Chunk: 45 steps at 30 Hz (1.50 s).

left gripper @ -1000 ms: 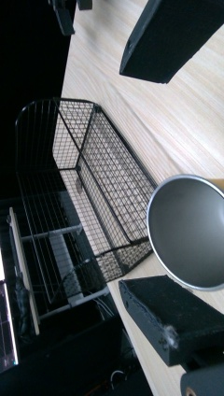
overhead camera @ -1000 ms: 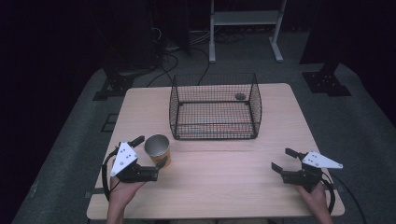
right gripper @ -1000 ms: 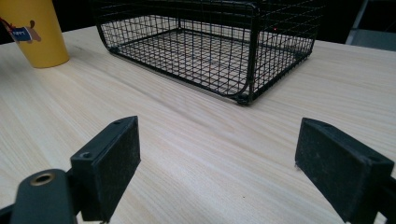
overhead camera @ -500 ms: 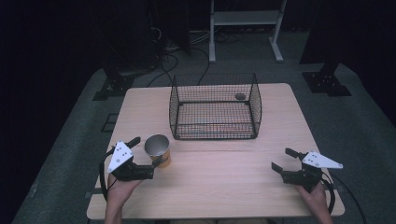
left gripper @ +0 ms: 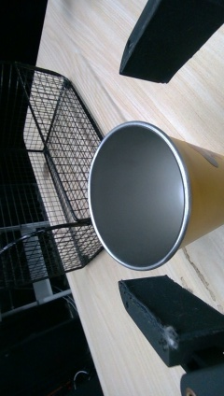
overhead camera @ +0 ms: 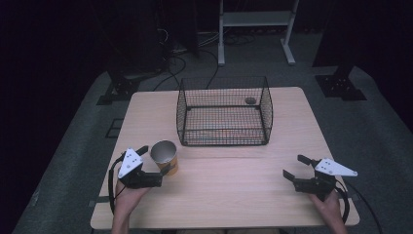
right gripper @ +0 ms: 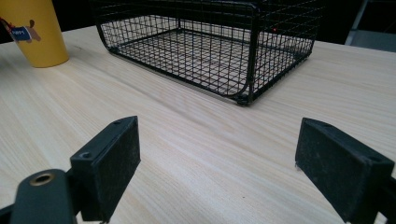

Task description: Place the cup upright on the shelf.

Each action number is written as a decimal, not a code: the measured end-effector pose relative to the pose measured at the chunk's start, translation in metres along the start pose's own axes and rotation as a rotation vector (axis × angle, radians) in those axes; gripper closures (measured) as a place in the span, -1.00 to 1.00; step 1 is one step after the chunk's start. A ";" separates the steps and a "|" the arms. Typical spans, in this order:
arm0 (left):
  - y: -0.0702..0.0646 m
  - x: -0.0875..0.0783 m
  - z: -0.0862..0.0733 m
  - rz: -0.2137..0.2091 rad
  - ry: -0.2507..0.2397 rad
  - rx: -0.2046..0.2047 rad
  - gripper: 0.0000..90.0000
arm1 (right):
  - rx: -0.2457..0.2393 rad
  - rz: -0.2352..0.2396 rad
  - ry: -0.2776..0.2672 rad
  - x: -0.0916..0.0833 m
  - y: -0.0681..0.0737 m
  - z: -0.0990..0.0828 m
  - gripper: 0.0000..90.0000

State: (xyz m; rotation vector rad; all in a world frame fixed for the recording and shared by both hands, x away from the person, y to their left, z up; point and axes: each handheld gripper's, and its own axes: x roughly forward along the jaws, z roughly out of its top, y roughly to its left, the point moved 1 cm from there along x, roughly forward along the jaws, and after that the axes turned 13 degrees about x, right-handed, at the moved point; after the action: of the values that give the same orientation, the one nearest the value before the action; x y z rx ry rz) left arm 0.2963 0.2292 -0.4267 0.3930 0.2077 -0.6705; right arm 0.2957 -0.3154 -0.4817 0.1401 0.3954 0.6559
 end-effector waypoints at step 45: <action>0.006 0.035 -0.025 -0.031 0.089 -0.053 -0.99 | -0.004 0.003 0.001 0.000 0.000 0.000 -0.71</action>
State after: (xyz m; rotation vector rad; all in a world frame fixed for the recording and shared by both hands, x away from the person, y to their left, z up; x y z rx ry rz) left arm 0.3257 0.2243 -0.4584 0.3693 0.3160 -0.6774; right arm 0.2955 -0.3150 -0.4818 0.1365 0.3944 0.6595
